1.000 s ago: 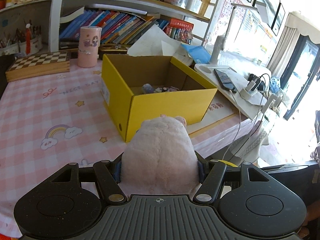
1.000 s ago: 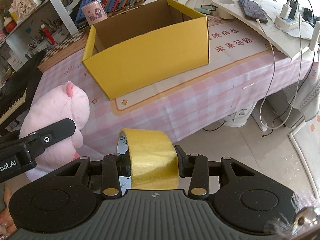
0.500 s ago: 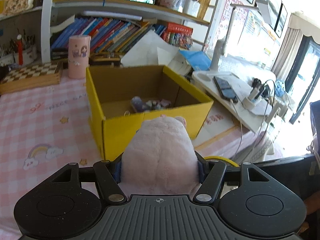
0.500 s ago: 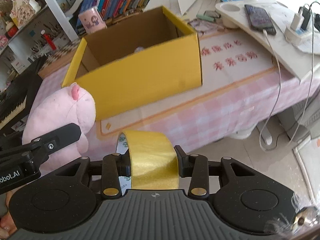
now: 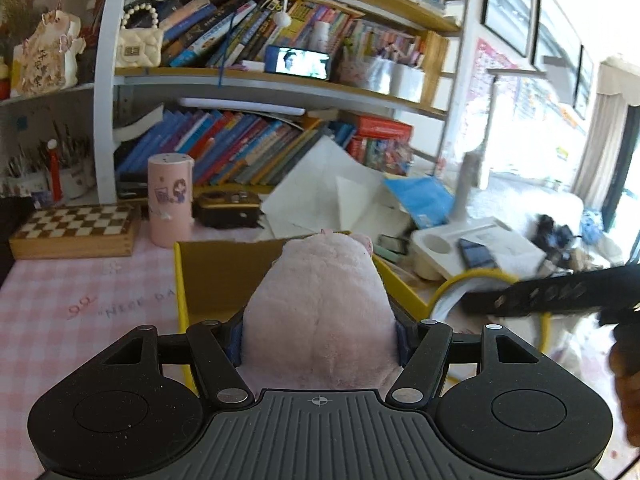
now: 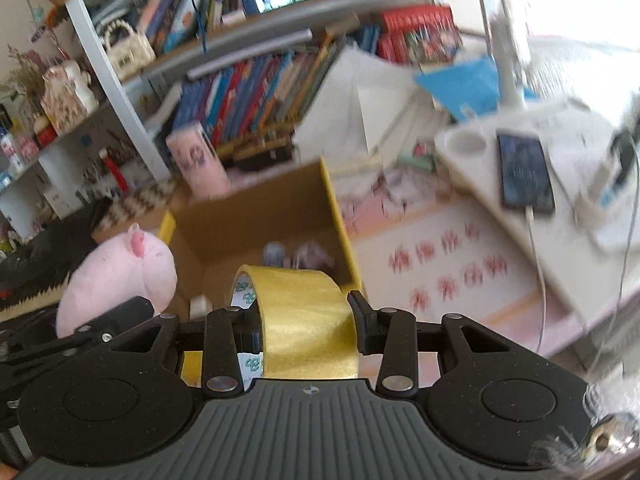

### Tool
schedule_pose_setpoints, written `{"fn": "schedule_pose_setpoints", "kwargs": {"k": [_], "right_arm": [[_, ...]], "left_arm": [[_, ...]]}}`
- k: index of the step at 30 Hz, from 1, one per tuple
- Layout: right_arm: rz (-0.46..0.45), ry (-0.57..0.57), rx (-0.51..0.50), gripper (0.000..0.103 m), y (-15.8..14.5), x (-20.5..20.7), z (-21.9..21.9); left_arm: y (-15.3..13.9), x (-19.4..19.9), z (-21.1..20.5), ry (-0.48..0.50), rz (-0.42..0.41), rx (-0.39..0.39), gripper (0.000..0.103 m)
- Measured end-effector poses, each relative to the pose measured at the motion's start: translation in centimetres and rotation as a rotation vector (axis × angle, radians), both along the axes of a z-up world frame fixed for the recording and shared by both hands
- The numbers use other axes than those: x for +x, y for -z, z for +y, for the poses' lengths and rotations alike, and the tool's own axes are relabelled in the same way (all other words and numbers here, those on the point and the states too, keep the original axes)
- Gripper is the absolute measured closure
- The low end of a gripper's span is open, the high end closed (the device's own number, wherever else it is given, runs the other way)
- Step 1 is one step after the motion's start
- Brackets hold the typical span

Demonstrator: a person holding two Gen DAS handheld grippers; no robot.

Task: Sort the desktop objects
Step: 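Lower both tools into the yellow box and open them, releasing tape and plush toy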

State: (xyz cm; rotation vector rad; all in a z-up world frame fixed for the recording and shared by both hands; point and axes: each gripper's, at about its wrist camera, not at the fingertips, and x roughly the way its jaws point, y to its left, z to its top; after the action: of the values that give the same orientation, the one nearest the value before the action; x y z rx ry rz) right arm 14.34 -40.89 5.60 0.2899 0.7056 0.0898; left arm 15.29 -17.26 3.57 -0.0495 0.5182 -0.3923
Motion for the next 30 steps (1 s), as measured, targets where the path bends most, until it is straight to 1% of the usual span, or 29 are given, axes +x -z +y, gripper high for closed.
{"fn": "schedule_pose_setpoints", "kwargs": {"k": [4, 9, 13, 20, 22, 23, 25, 28, 30], "right_arm": [[-0.051, -0.023, -0.006, 0.066, -1.3, 2.7, -0.7], [-0.079, -0.064, -0.013, 0.066, -1.6, 5.6, -0.4], [-0.061, -0.097, -0.013, 0.066, -0.7, 8.2, 0.2], [-0.020, -0.149, -0.049, 0.066, 1.5, 11.5, 1.7], [-0.014, -0.161, -0.059, 0.066, 2.0, 12.3, 2.1], [-0.011, -0.167, -0.066, 0.066, 2.2, 12.6, 2.2], [-0.006, -0.179, -0.078, 0.066, 2.6, 13.1, 2.5], [0.003, -0.194, -0.096, 0.066, 3.2, 14.2, 2.8], [0.016, -0.204, -0.108, 0.066, 3.8, 14.9, 3.0]], "left_arm": [[0.9, 2.8, -1.3, -0.031, 0.006, 0.051, 0.037], [2.2, 5.6, -3.0, -0.058, 0.000, 0.117, 0.037], [4.0, 7.6, -3.9, -0.087, 0.040, 0.175, 0.037], [6.9, 9.3, -4.0, -0.131, 0.123, 0.234, 0.036], [7.2, 9.3, -4.3, -0.127, 0.111, 0.270, 0.032], [7.2, 9.4, -4.4, -0.120, 0.113, 0.274, 0.032], [7.1, 9.3, -4.5, -0.116, 0.096, 0.272, 0.032], [6.7, 8.6, -4.5, -0.108, 0.042, 0.260, 0.030], [6.2, 8.1, -4.5, -0.112, 0.020, 0.264, 0.029]]}}
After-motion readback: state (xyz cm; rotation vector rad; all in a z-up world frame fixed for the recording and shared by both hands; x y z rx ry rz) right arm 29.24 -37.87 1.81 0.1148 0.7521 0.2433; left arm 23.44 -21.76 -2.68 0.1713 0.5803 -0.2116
